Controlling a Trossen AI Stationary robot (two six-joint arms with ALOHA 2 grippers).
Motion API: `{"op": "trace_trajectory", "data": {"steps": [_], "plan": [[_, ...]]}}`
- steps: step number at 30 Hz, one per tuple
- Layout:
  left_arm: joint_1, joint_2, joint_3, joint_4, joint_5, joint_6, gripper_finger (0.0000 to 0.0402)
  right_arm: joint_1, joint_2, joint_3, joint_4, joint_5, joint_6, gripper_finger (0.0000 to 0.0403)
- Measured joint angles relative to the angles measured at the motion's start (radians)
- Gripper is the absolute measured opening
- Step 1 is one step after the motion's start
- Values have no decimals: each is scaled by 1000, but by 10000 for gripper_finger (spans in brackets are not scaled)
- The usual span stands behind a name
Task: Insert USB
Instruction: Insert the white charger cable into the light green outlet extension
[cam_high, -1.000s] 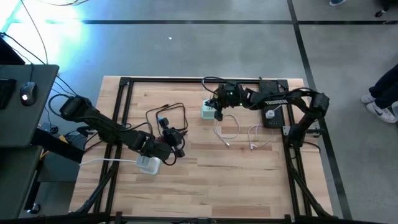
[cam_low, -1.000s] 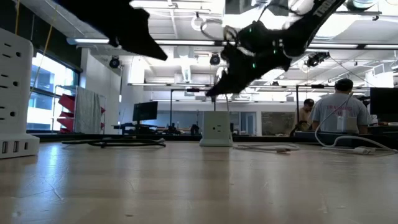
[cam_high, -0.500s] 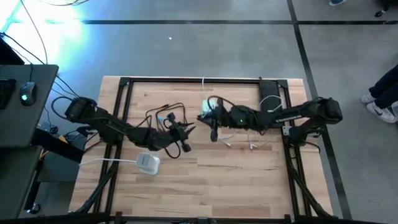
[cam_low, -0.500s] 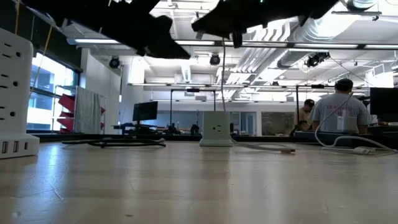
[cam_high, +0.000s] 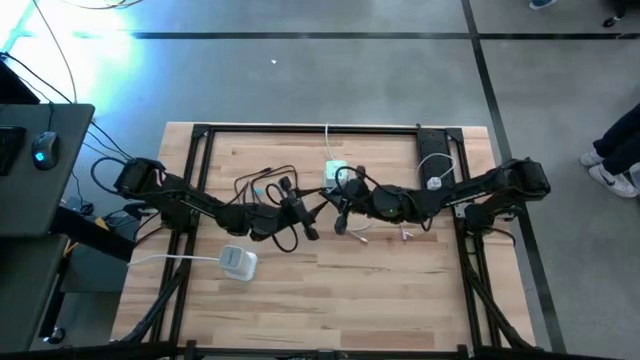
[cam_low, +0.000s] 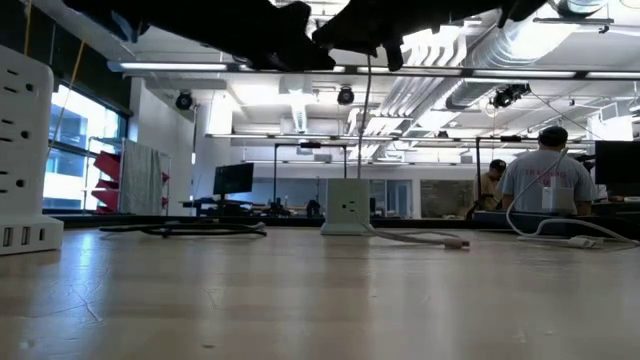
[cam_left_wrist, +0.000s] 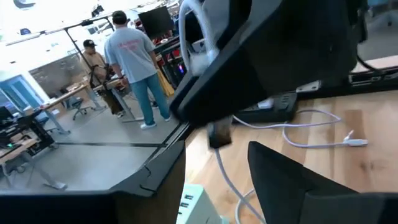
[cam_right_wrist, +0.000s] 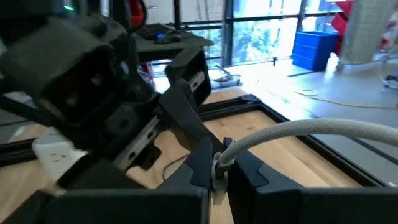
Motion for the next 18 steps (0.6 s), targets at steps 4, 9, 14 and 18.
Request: {"op": "trace_trajectory", "data": {"steps": [4,9,14,18], "plan": [[1,45,38,-1,-80,6,158,1,0,0,-11,16,6,4],[1,64,65,-1,-130,6,146,2,0,0,-44,42,7,4],[1,62,72,-1,-129,6,112,2,0,0,-51,43,7,4],[0,62,72,-2,-125,5,73,1,0,0,-50,44,7,4]]}}
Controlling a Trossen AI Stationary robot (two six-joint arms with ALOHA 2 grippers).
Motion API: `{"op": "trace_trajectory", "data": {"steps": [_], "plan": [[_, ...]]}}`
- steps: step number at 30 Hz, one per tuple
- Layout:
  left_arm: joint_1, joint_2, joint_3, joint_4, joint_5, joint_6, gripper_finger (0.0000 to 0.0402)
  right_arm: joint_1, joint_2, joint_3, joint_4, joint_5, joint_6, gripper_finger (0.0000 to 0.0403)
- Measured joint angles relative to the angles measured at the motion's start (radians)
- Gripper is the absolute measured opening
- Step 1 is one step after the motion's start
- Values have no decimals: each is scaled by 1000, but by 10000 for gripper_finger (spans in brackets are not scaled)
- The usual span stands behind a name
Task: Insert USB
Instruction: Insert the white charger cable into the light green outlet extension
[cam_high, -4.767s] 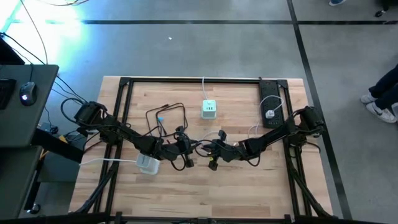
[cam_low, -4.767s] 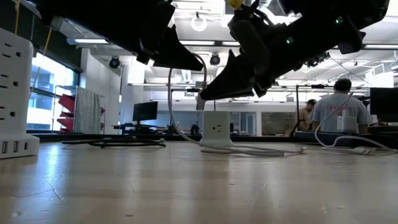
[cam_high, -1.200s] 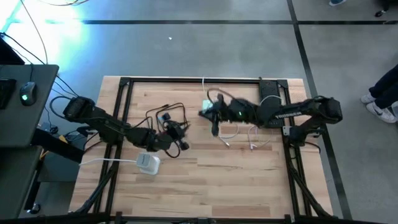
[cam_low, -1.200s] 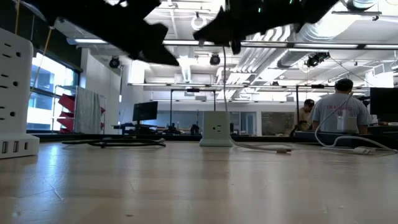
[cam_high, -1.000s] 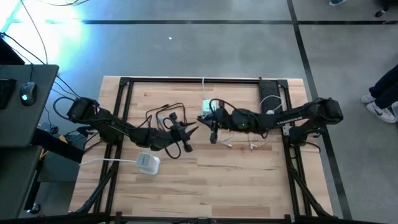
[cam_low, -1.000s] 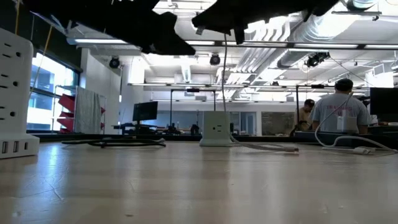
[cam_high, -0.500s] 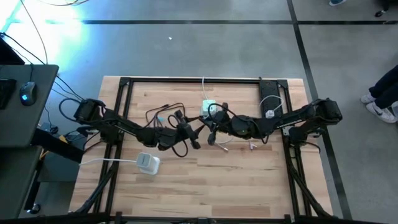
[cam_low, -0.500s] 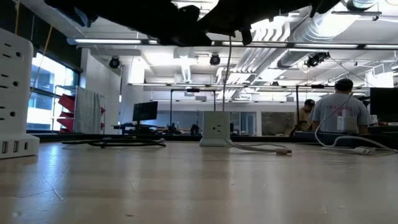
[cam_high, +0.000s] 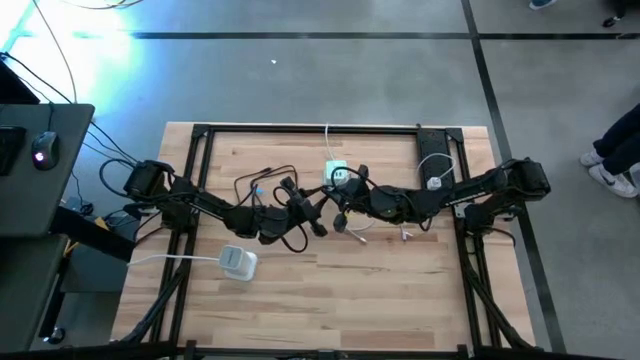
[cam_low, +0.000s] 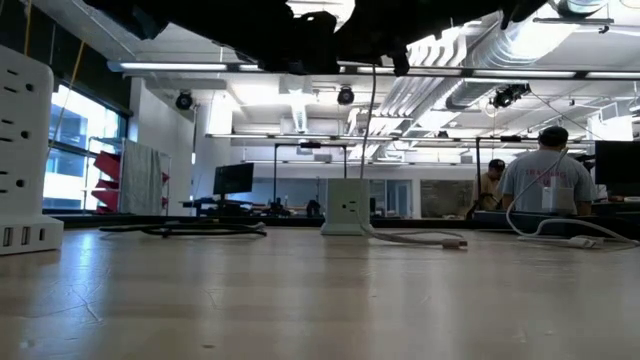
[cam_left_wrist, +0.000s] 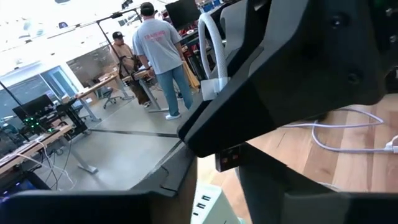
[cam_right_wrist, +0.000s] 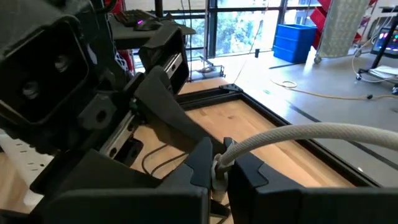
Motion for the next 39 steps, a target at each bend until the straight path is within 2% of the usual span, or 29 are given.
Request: {"op": "trace_trajectory", "data": {"steps": [6,13,16,23,29,33,39], "plan": [[-1,0,0,-2,5,-1,13,0,-1,0,-1,-8,8,4],[-1,0,0,-14,17,-2,7,-1,-3,0,-32,-46,-11,15],[-4,0,0,-20,19,-3,1,-1,-3,0,-35,-58,-24,46],[-12,0,0,-23,26,0,2,0,-7,0,-46,-124,-55,154],[-16,0,0,-24,3,1,2,2,-54,2,-175,-112,-87,212],[-16,-5,2,-7,-55,24,1,2,-79,-2,-244,-77,0,218],[-17,-3,1,-7,-62,26,1,1,-63,-2,-200,-49,89,199]]}}
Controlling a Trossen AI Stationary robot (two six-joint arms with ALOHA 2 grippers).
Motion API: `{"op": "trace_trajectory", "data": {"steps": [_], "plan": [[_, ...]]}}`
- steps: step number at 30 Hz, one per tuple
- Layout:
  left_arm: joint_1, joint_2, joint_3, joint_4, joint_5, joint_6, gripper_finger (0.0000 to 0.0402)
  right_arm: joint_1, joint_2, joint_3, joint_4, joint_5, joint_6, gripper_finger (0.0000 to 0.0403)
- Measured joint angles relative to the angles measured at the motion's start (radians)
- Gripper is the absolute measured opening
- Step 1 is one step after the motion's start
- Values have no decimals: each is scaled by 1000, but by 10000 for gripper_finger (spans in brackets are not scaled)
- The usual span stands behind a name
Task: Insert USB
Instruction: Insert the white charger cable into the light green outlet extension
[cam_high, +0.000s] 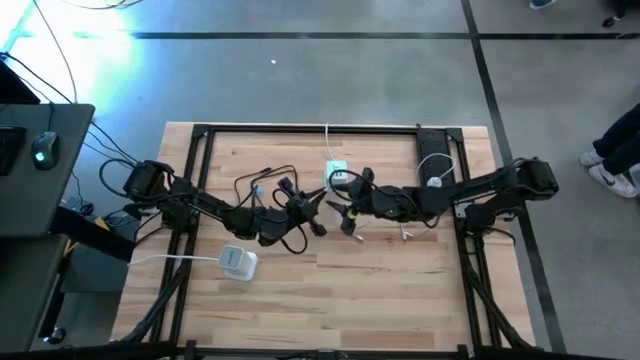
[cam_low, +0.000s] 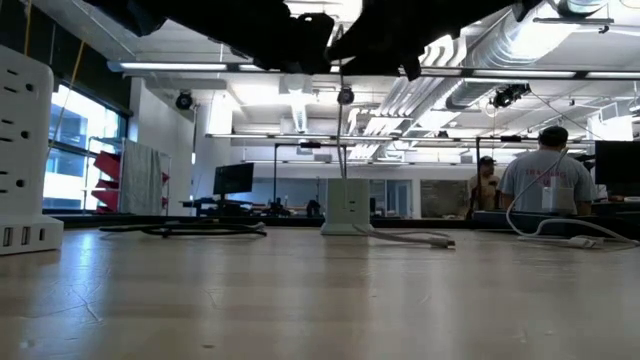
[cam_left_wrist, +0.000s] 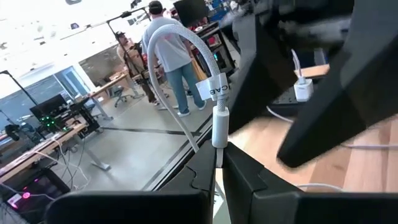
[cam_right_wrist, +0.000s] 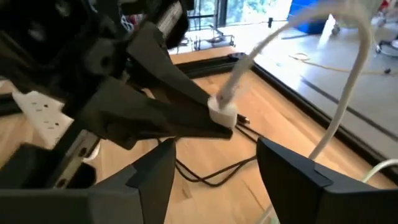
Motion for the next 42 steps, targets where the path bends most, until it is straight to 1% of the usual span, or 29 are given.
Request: {"op": "trace_trajectory", "data": {"steps": [7,13,15,19,26,34,39,42], "plan": [[0,0,0,-5,-20,10,0,0,10,1,89,6,22,188],[0,0,0,-4,-21,9,0,-4,10,1,100,57,37,187],[0,0,0,-3,-21,9,0,-11,10,1,101,56,62,184],[0,0,0,-4,-21,9,0,-38,10,1,98,13,110,166],[0,0,0,-4,-25,17,0,-54,10,1,99,-32,105,137],[3,1,0,3,-26,25,0,-60,10,1,102,-36,97,133],[3,1,0,4,-25,25,0,-72,19,1,112,-66,94,133],[3,1,-2,2,-28,25,0,-76,49,2,147,-116,77,133]]}}
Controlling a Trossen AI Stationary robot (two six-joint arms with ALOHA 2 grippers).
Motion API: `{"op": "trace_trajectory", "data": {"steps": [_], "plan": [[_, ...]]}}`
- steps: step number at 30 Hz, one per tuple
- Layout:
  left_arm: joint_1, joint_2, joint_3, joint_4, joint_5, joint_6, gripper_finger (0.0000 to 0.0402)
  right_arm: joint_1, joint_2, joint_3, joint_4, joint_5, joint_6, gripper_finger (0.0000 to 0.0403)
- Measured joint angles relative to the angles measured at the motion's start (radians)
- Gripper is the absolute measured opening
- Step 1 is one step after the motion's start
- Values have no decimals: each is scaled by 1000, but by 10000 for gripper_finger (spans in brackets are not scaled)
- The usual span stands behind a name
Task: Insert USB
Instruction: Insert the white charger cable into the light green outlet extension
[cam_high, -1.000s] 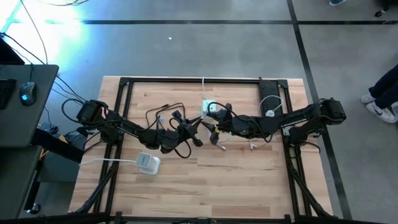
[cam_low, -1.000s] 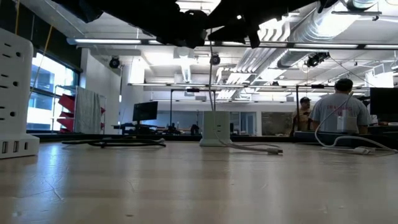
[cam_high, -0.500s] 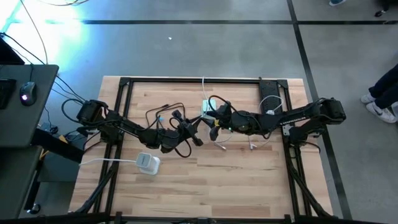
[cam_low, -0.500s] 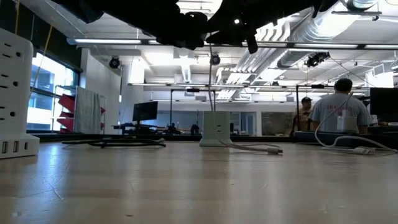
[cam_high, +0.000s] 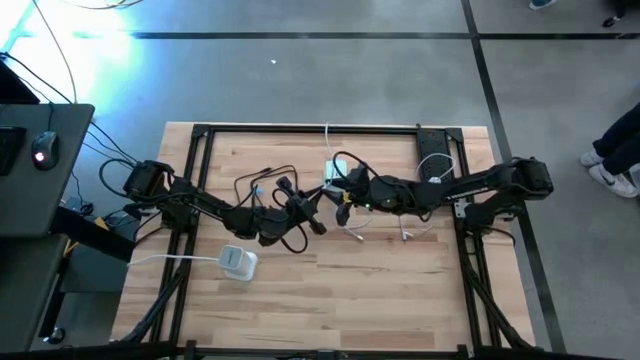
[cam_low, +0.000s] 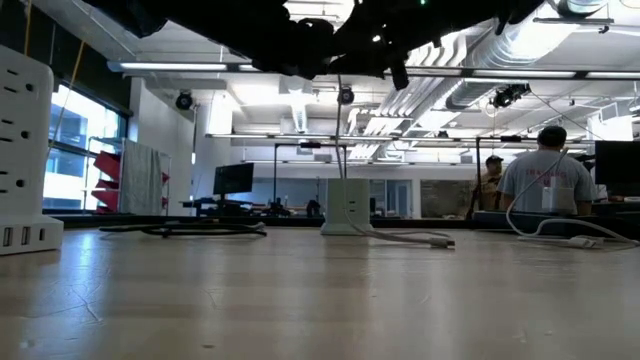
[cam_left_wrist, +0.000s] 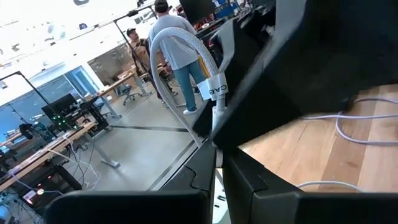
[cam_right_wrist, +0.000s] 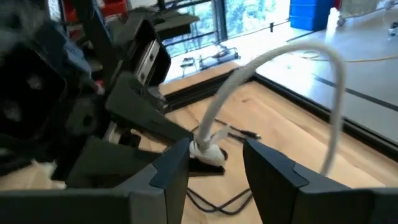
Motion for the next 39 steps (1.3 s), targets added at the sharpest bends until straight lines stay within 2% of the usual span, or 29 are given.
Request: {"op": "trace_trajectory", "data": {"steps": [7,13,24,27,30,33,39], "plan": [[1,1,-2,-9,-14,1,0,3,30,0,46,45,-41,131],[1,1,0,-15,-19,1,0,7,26,0,40,70,-44,113],[0,0,2,-15,-68,0,0,51,26,-1,39,186,-97,7],[0,0,2,-15,-77,0,0,51,26,-1,42,187,-84,0],[0,0,2,-22,-86,4,0,50,26,-1,42,180,-79,0],[0,0,2,-23,-104,26,0,50,26,-1,45,154,-88,17],[-8,0,2,-17,-118,62,0,51,26,0,47,132,-114,109]]}}
